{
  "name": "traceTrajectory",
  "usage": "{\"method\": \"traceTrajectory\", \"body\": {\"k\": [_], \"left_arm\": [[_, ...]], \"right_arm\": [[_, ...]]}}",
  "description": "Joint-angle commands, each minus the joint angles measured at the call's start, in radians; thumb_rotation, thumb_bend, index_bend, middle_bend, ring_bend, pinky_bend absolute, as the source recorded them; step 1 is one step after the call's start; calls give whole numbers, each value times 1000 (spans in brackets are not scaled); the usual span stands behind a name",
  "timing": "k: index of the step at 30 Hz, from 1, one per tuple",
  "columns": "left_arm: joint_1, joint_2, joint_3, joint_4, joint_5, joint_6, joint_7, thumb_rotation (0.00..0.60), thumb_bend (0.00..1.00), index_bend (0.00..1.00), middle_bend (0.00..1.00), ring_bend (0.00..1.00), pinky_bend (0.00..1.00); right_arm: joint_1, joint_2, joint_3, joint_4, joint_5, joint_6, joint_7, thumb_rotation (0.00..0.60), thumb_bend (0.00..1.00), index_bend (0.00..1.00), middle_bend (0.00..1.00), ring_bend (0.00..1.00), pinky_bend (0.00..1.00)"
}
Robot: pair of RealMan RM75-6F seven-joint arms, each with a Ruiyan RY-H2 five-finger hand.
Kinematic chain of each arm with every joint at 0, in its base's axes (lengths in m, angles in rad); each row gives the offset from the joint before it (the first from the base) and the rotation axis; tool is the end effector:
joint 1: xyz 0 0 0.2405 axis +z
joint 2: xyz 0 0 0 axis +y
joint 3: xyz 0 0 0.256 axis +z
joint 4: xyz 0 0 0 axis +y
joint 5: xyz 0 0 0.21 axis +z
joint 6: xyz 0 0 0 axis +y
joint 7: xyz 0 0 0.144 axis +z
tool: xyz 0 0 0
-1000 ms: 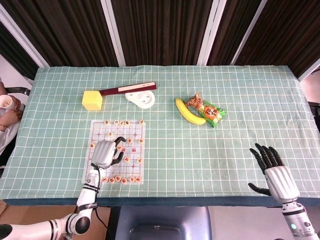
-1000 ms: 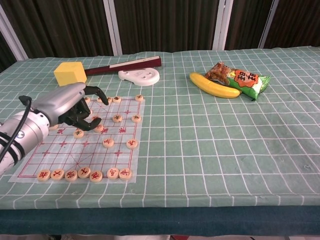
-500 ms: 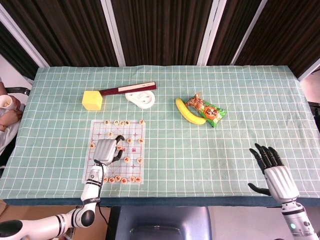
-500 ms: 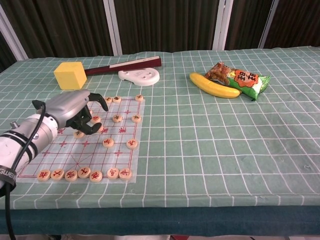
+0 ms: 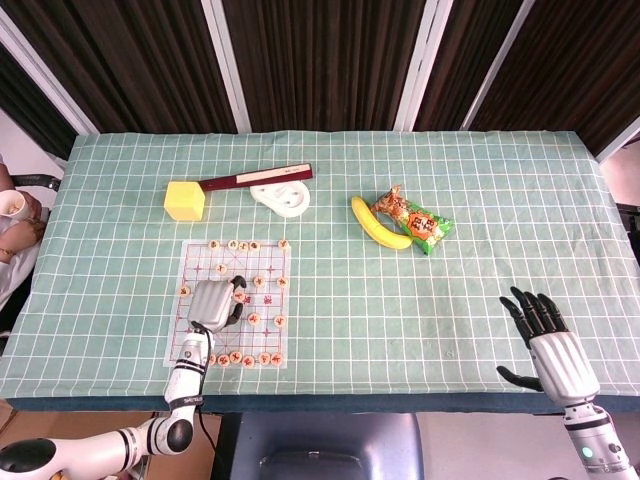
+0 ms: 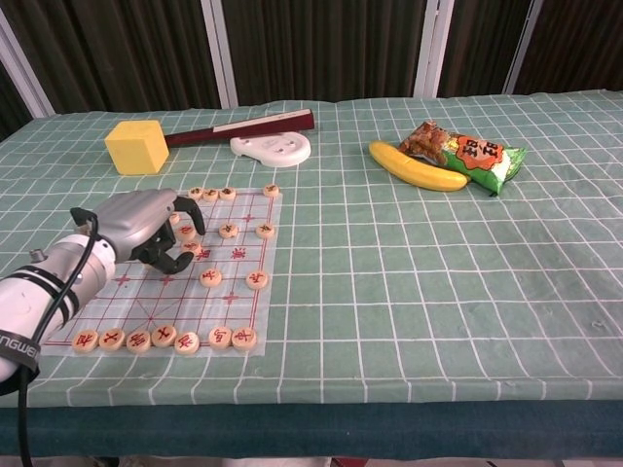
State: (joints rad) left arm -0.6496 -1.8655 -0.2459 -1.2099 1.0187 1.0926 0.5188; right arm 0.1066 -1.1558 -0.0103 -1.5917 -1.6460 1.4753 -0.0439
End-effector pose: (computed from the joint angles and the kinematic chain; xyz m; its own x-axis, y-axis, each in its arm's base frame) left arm -0.1722 0.3352 -0.0730 0.4372 0.2015 0.8765 0.8983 -0.1455 -0.4147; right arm -0.2941 -0.1729 0.1317 0.4369 -0.0558 0.8978 -0.8895 -0.1751 0.4220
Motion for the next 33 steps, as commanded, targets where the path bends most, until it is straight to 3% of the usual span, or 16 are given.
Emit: {"method": "traceTrajectory", "body": {"k": [1, 16, 33], "left_arm": [[-5, -3, 0, 9, -10, -6, 12, 600, 388, 393, 1000, 1000, 1000], [-17, -22, -2, 50, -25, -15, 18, 600, 389, 413, 1000, 1000, 1000], [-23, -11, -13, 21, -8, 0, -2, 600, 391, 558, 1000, 1000, 1000]], "right_arm": [[-1, 0, 0, -1, -1, 2, 0, 600, 188, 0, 0, 0, 0], [-2, 3, 0, -4, 5, 1, 0, 600, 188, 0, 0, 0, 0], [-3, 4, 2, -9, 13, -4, -4, 600, 188, 0, 0, 0, 0]]}}
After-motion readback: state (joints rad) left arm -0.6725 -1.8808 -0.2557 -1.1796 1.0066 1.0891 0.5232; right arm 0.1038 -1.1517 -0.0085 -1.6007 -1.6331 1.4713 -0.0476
